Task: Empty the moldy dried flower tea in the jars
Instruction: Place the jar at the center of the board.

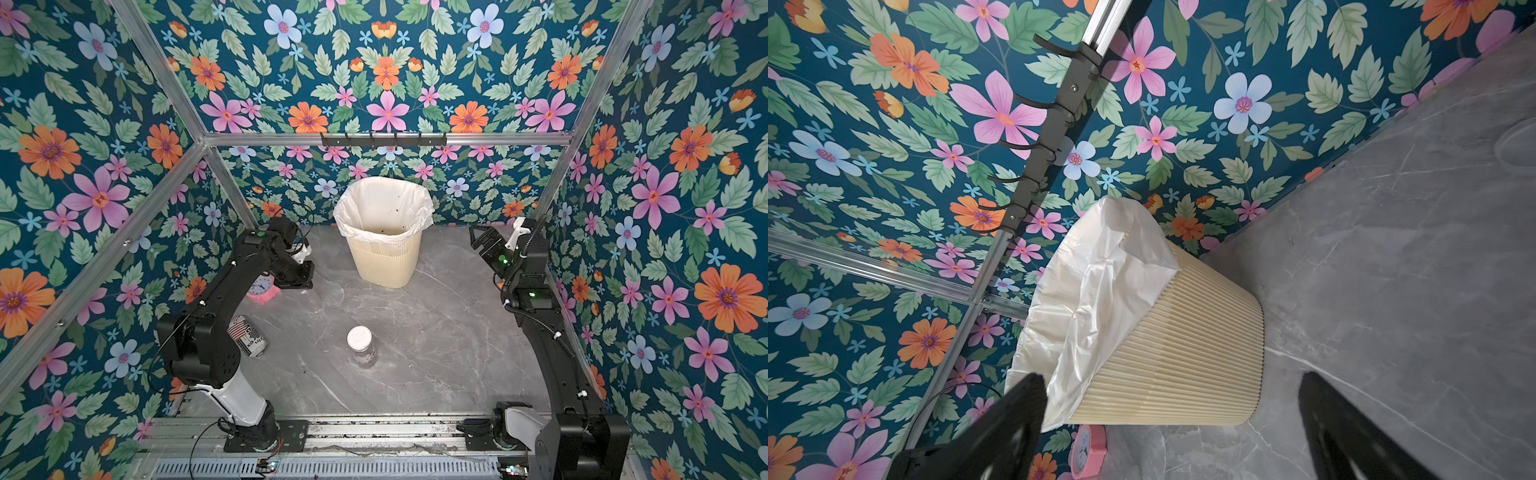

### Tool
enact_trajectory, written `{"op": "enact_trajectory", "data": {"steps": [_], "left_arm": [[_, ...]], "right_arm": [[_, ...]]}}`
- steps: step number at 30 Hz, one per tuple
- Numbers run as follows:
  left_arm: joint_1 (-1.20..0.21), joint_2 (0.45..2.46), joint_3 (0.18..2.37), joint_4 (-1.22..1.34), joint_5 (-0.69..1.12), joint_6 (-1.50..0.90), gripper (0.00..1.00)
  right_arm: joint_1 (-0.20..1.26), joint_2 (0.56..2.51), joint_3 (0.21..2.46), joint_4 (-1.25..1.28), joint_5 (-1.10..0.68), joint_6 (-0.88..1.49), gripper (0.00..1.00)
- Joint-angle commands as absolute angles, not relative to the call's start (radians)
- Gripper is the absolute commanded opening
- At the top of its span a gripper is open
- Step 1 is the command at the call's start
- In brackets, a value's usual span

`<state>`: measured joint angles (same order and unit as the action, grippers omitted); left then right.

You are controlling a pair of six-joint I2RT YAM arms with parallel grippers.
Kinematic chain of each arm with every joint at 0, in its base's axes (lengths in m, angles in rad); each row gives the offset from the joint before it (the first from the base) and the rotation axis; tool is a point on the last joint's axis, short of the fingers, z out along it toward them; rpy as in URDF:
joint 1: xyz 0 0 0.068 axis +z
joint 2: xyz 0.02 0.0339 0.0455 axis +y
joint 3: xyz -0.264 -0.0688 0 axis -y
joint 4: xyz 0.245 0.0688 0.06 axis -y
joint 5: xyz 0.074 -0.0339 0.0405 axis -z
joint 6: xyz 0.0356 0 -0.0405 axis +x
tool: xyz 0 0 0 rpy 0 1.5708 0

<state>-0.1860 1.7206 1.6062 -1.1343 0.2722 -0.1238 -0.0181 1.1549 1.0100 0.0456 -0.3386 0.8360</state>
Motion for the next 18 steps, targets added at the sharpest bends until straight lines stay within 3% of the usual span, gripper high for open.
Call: {"op": "enact_trajectory", "data": {"steps": [1,5,8,12,18], "left_arm": [[-0.183,1.753,1.596,-1.193,0.278,-0.094,0.00],[-0.168,1.776,1.641,-1.189,0.265,-0.092,0.00],[-0.169,1.793,1.697,-1.178,0.259,-0.098,0.10],[-0.168,1.793,1.710,-1.163,0.223,-0.103,0.35],[-0.170,1.768,1.705,-1.134,0.210,-0.112,0.41]], "right_arm": [[-0.018,1.157,0.998,0.115,-0.359,0.850,0.95],[-0.018,1.157,0.993,0.119,-0.368,0.856,0.95],[-0.017,1.155,0.991,0.124,-0.369,0.858,0.95],[-0.017,1.161,0.991,0.131,-0.377,0.862,0.95],[-0.016,1.169,0.991,0.140,-0.386,0.868,0.95]]}}
